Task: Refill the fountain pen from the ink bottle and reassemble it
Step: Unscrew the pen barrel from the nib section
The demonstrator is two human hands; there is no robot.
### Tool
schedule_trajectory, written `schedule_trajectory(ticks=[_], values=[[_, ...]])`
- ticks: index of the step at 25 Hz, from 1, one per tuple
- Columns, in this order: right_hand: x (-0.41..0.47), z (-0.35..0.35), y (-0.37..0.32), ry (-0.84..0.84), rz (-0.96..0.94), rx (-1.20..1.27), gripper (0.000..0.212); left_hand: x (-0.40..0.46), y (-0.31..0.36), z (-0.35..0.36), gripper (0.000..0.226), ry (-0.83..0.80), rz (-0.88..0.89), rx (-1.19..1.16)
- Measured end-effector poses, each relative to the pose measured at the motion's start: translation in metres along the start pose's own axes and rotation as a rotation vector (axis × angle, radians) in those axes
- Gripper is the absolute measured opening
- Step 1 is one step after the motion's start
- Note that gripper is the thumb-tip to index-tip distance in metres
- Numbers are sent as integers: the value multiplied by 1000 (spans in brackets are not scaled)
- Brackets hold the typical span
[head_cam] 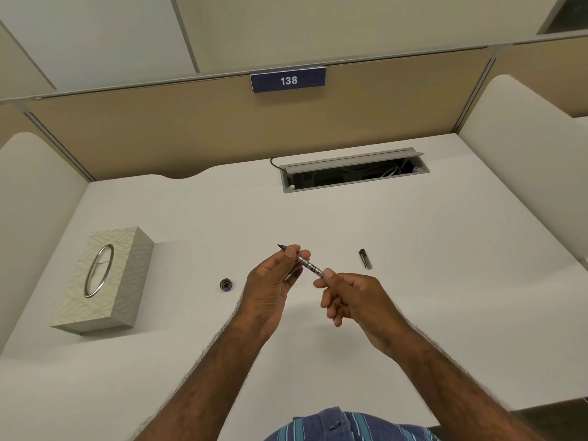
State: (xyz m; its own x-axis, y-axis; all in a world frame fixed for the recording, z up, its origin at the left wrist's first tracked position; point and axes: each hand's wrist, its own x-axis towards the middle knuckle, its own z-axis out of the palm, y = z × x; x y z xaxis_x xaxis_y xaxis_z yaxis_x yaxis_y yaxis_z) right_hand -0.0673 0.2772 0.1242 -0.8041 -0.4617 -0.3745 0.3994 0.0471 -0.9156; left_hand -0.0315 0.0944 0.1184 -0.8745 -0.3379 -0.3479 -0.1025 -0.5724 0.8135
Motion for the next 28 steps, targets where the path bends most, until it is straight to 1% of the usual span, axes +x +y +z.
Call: schedule_trajectory(ticks=[1, 4, 6, 9, 10, 13, 15, 19, 21, 24, 27, 28], values=[[-1, 0, -1, 6, -2, 13, 31, -1, 0, 0, 33, -4, 4, 1], [-2, -1, 0, 93, -82, 10, 13, -3, 0, 1, 34, -14, 3, 1], [-2, -2, 0, 89, -70, 72, 18, -4, -1, 1, 32, -21, 0, 3], [-5, -2, -2, -9, 39, 136, 35, -5, 0, 0, 31, -32, -4, -2], [-6, -2, -2, -21, 56, 139, 37, -5, 0, 0, 31, -36, -2, -4], [-6, -2, -1, 25, 36, 191, 22, -4, 1, 1, 31, -34, 1, 2], [-4, -2, -1, 30, 40, 238, 25, -4, 0, 2, 31, -26, 2, -1], [-2, -3, -3, -53, 173, 317, 34, -2, 0, 2, 31, -24, 7, 1], [-2, -3, 0, -54, 204, 361, 30, -3, -2, 2, 33, -25, 8, 18], [-3, -2, 0, -23, 195, 411, 25, -4, -4, 1, 34, -12, -2, 26], [-4, -3, -2, -56, 238, 405, 19, -5, -5, 0, 33, -8, -6, 24], [-5, -3, -2, -66, 256, 398, 21, -5, -6, -1, 33, -8, -5, 24]])
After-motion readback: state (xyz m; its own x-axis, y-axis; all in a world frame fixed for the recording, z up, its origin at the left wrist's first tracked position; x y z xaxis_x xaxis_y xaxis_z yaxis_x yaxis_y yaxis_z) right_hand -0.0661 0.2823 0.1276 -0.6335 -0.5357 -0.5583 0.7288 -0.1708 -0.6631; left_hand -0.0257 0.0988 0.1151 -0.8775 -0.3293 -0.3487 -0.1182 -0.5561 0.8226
